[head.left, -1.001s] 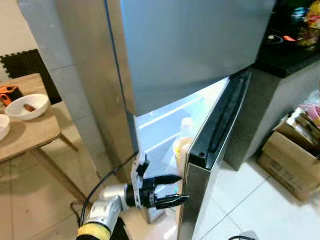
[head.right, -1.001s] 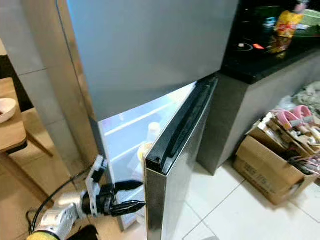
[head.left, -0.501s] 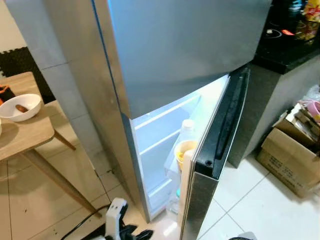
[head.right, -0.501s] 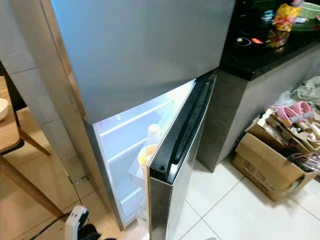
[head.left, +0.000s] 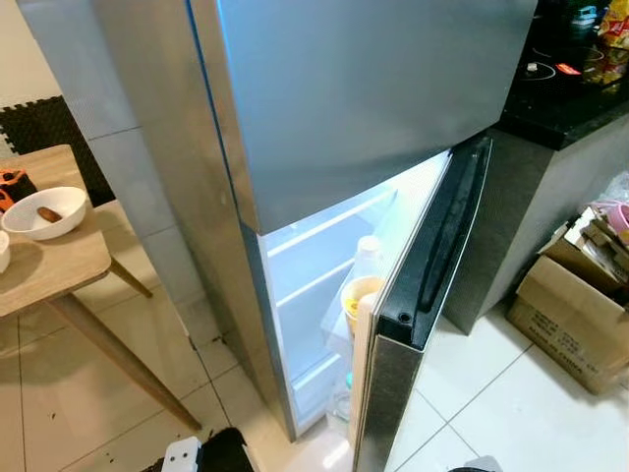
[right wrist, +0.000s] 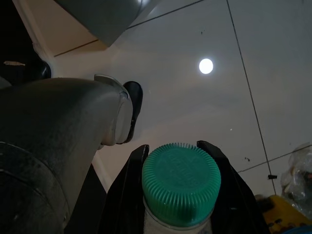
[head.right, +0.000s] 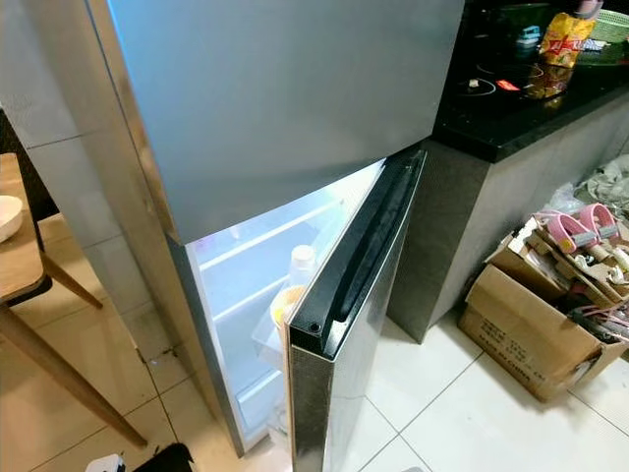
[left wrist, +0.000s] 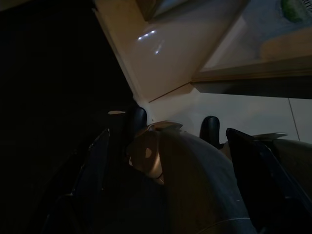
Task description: Restocking fridge
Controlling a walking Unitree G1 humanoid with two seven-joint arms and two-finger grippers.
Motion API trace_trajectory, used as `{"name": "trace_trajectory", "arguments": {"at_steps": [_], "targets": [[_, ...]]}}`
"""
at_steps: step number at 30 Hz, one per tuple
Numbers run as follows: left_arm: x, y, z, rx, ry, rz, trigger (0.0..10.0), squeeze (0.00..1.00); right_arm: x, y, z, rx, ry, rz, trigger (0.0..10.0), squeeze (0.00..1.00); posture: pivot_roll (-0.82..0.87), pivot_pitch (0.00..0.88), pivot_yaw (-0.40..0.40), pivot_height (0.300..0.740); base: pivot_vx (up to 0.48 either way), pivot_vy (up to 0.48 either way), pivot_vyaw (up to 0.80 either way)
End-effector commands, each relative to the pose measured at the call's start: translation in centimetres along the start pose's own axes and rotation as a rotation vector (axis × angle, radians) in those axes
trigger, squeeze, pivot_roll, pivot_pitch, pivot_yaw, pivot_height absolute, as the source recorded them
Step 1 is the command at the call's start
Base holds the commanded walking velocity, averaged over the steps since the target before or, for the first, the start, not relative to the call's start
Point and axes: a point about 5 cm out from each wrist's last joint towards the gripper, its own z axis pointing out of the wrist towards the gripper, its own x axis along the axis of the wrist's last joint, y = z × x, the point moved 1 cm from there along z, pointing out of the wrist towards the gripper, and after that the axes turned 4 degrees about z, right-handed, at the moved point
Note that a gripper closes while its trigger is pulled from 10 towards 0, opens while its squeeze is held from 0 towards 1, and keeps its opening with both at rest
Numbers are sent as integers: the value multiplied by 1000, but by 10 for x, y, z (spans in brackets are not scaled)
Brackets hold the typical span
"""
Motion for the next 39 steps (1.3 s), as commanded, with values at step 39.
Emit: {"name": "trace_trajectory", "arguments": {"at_steps": [39], "targets": [[-6,15,7,30,-23,40,10000,0,-5,0,-1,5,-24,-20,10000,0,-55,0,-15,740,-337,0,0]]}}
